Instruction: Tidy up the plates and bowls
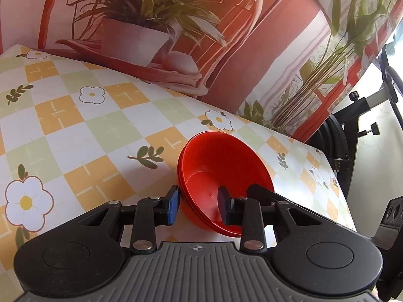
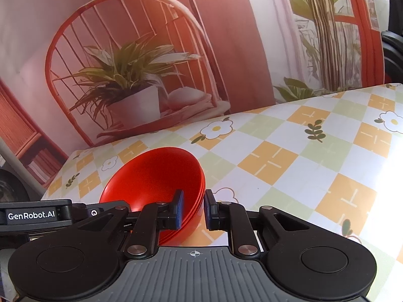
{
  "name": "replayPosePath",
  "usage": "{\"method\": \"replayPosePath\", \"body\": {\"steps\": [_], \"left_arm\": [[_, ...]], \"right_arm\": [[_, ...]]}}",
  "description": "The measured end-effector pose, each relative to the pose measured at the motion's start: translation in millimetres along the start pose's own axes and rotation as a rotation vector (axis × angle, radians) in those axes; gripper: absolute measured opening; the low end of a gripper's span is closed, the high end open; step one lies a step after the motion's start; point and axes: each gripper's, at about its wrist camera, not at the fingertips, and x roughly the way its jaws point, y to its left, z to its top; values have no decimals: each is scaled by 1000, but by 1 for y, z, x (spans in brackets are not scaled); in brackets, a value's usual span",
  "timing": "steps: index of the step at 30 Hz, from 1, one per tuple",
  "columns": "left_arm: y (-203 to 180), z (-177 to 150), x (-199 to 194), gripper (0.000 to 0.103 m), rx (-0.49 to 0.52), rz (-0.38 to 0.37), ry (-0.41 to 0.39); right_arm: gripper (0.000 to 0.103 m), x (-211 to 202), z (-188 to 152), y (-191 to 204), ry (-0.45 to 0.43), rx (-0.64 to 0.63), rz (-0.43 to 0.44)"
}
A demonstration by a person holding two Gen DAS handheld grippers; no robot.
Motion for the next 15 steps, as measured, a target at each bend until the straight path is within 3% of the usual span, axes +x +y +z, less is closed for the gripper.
{"method": "replayPosePath", "body": {"steps": [15], "left_arm": [[-18, -12, -39, 31, 71, 10, -23]], "right_arm": [[15, -45, -4, 8, -28, 28, 15]]}}
